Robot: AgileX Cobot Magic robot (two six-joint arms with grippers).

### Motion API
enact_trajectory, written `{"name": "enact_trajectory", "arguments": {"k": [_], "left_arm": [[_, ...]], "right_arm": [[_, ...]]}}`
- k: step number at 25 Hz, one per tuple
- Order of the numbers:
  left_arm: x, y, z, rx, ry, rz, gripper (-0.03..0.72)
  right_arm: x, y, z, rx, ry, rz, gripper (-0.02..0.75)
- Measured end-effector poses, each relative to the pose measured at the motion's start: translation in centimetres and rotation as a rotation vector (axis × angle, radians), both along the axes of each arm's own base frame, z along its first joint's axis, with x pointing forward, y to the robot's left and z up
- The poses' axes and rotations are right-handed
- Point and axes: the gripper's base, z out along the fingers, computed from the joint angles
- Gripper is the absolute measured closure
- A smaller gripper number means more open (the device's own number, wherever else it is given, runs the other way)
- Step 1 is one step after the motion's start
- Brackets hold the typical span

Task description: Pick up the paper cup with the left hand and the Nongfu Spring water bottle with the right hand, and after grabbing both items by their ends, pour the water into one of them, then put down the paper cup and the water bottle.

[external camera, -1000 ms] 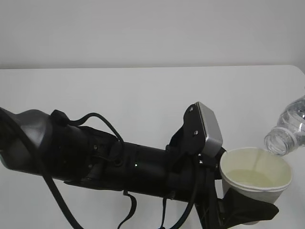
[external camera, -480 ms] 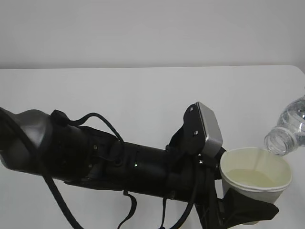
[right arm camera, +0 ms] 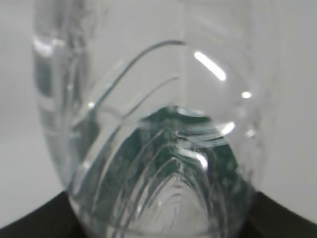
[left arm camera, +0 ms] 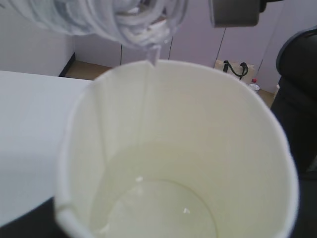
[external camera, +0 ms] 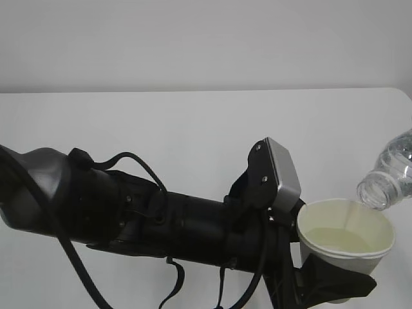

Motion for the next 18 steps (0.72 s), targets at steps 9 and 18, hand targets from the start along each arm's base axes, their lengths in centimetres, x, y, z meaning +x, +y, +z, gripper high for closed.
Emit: {"name": "enact_trajectory", "arguments": {"k": [9,18], "left_arm": [[0.0,0.0,0.0,0.0,0.0,0.0,0.225],[0.0,0.0,0.0,0.0,0.0,0.0,0.225]], "right_arm": [[0.0,0.0,-0.01,-0.008,-0.001,0.003,0.32],[0.0,0.0,-0.01,-0.008,-0.001,0.003,0.32]]}}
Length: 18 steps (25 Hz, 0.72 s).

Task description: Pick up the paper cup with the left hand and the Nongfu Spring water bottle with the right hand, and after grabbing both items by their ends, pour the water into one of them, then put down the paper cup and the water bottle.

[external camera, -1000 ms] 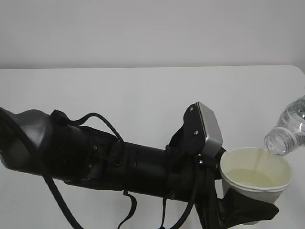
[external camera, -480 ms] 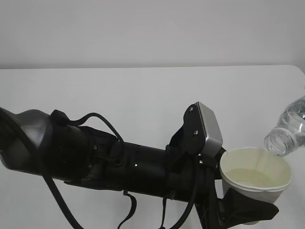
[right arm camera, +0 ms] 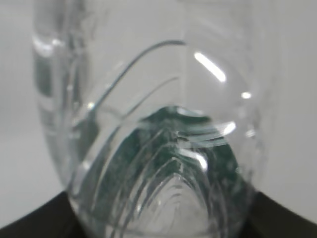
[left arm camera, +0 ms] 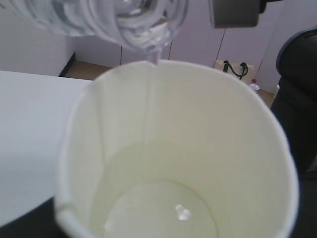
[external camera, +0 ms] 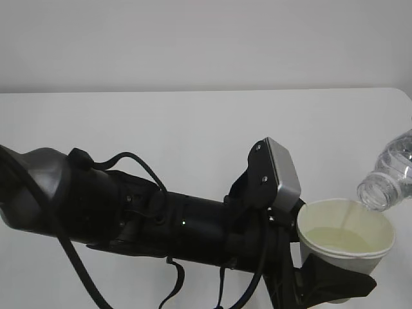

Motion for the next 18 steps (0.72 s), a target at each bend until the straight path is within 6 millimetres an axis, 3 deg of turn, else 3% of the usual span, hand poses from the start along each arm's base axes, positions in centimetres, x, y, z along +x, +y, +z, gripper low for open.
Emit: {"name": "enact_trajectory", "arguments": {"k": [18], "left_arm": [[0.0,0.0,0.0,0.0,0.0,0.0,0.225]], "right_arm": [[0.0,0.0,0.0,-0.002,0.0,0.001,0.32]]}}
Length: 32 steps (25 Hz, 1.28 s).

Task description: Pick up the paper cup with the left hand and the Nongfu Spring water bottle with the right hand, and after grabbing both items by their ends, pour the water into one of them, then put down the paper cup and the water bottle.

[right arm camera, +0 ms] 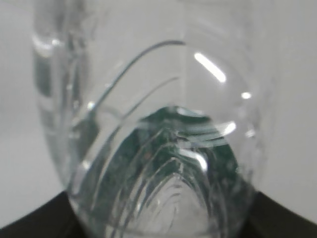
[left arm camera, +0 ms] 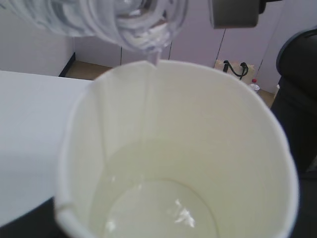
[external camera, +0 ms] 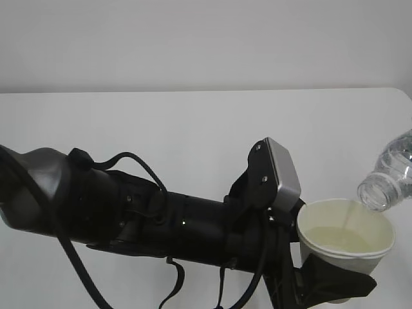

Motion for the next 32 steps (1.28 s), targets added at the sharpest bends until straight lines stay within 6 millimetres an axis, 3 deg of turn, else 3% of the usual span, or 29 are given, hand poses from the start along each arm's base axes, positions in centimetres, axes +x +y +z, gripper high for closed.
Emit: {"name": "enact_trajectory", "arguments": {"k": [32], "left_arm": [[0.03,0.01,-0.05,0.005,-0.001,0.003,0.225]], "right_arm": [[0.0,-0.02,-0.02,-0.025,-0.003,0.008,0.32]]}}
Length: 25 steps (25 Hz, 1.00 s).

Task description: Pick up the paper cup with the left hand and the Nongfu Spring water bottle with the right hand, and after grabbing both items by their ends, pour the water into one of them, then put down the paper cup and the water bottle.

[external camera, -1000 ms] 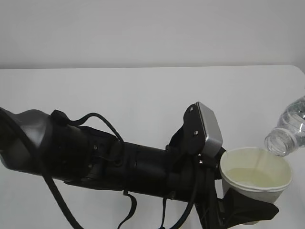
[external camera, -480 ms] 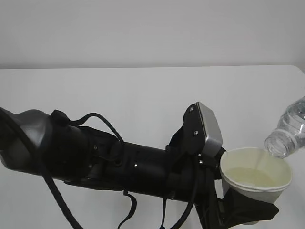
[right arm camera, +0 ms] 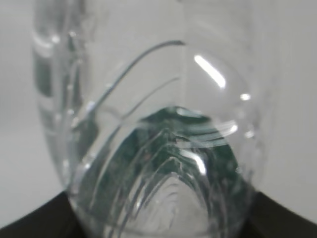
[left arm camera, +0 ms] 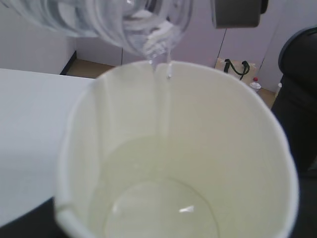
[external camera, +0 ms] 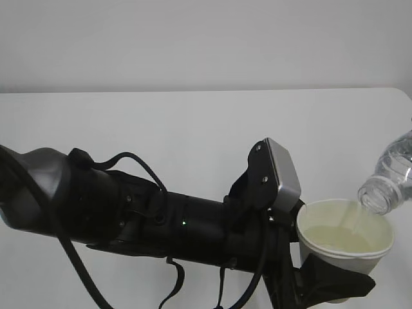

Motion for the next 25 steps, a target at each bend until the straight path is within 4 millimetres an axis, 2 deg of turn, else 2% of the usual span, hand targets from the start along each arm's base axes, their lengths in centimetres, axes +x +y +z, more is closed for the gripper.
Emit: {"name": "enact_trajectory", "arguments": {"k": [9,25], "left_arm": [[0.0,0.0,0.0,0.0,0.0,0.0,0.225],[0.23,0.11,-0.15,0.016,-0.003,0.013,0.225]], "right_arm": [[0.0,0.0,0.0,0.003,0.001,-0.001,0.32],[-0.04,0.17,0.0,0.108,0.023,-0.024,0.32]]}}
